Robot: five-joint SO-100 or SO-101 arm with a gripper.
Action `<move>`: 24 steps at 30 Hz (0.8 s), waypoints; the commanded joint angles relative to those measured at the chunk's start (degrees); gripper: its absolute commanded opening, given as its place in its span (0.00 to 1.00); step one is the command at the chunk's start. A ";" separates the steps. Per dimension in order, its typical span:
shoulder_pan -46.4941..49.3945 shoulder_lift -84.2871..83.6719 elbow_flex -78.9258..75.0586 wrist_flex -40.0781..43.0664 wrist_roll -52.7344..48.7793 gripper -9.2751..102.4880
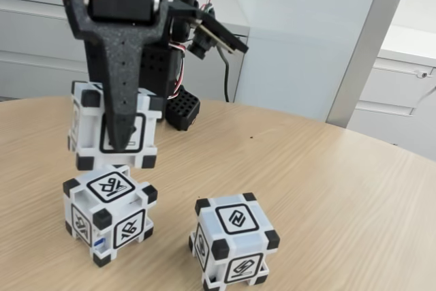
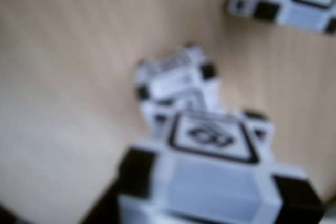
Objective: Stack cubes from left to right.
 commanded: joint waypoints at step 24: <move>-0.09 0.97 5.98 -6.77 -2.20 0.27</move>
